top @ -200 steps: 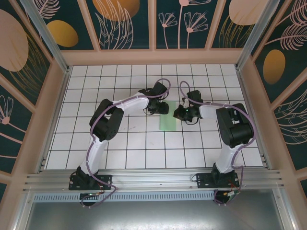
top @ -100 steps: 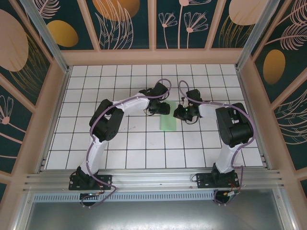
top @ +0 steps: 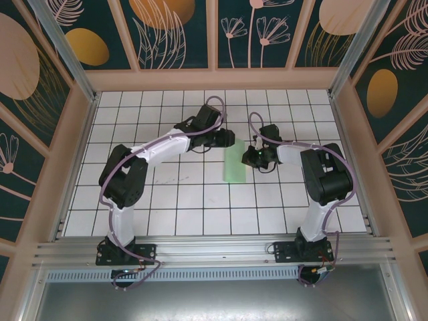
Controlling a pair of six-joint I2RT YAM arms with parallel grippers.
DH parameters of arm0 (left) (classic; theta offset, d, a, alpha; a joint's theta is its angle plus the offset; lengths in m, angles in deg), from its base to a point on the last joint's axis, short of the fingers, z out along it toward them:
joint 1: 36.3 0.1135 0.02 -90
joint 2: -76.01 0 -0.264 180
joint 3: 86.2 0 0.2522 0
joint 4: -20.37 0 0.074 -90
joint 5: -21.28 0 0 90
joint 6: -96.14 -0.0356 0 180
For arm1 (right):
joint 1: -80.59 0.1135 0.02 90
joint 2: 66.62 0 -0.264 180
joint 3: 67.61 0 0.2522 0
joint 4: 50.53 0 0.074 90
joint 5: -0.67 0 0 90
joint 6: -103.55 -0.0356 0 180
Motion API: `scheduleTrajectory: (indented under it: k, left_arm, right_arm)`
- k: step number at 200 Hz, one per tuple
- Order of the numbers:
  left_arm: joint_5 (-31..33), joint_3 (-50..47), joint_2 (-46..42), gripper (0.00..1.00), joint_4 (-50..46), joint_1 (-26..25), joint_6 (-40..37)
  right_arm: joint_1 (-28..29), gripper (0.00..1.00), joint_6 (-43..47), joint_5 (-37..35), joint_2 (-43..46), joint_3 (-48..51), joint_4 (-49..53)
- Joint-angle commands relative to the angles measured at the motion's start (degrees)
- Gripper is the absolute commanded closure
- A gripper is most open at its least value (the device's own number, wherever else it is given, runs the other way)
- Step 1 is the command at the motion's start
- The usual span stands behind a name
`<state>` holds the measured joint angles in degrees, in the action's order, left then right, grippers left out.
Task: Fold a paper plane with a square sheet of paper (fold left side to right side)
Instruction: First fold the square sheet of paper in half at the center of the table.
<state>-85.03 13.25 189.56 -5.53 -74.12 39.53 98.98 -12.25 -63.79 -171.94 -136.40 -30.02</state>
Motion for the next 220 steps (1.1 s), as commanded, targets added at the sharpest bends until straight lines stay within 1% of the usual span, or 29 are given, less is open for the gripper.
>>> scheduleTrajectory:
  k: [1,20,68,103,174,220]
  left_arm:
    - [-10.4,-2.3,3.4,0.63,6.2,-0.3,2.9]
    - [-12.7,-2.7,5.4,0.67,7.4,-0.4,3.9]
    - [-12.9,-4.3,8.0,0.69,7.3,-0.4,3.4]
    - [-9.2,-4.4,9.6,0.69,4.0,-0.3,1.2]
    - [-7.6,-6.8,10.3,0.70,4.0,0.7,0.3]
    - [-7.3,-10.4,8.2,0.71,4.7,2.0,-0.2]
  right_arm:
    - [0.3,0.88,0.8,-2.4,-2.6,0.1,2.4]
    - [0.3,0.88,0.9,-2.5,-2.7,0.1,2.6]
    - [0.3,0.88,0.9,-2.6,-2.8,0.0,2.7]
    - [0.2,0.88,1.3,-3.0,-2.9,-0.1,3.3]
    - [0.3,0.88,2.2,-3.9,-3.3,-0.3,4.7]
    - [0.3,0.88,2.4,-4.4,-3.4,-0.3,5.2]
